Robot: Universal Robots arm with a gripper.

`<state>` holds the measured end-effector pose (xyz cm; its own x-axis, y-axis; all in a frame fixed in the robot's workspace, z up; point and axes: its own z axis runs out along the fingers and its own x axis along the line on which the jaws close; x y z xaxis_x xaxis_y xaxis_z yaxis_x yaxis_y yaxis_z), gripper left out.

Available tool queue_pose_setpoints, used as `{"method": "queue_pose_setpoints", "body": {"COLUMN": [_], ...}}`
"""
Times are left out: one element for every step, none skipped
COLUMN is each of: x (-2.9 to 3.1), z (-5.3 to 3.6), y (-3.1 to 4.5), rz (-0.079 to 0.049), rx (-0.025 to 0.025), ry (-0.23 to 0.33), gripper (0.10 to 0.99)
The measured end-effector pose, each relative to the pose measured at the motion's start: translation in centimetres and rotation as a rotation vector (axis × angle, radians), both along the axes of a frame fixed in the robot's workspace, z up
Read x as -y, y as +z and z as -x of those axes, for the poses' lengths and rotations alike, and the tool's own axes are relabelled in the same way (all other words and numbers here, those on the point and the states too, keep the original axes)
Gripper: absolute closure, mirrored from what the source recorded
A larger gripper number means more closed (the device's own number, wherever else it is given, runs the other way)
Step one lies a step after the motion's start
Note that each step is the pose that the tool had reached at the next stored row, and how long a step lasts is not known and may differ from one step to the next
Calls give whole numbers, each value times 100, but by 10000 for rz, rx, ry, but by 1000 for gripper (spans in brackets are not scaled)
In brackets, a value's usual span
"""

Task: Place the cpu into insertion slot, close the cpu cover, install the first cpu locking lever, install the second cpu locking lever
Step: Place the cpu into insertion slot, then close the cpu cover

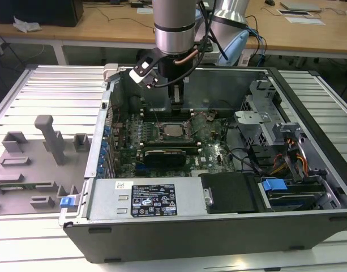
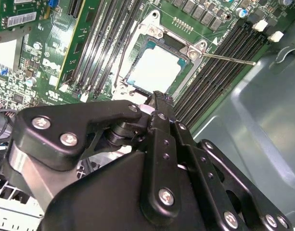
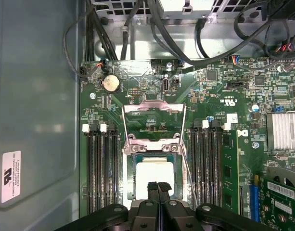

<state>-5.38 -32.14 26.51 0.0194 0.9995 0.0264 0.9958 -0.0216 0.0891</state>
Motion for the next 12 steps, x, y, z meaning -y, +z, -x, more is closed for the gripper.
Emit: {"method": "queue_pose_setpoints", "body": {"x": [0,0,0,0,0,0,0,0,0,0,0,2], "z": [0,0,0,0,0,0,0,0,0,0,0,-2], "y": [0,0,0,0,0,0,0,0,0,0,0,1], "rz": [0,0,0,0,0,0,0,0,0,0,0,-7], "rx": [0,0,0,0,0,0,0,0,0,0,-1,-4], "ry": [0,0,-1,-1,-1,-1,-2,-2,-2,-2,-2,-3], "gripper": [980,980,980,980,980,980,980,980,980,980,980,980]}}
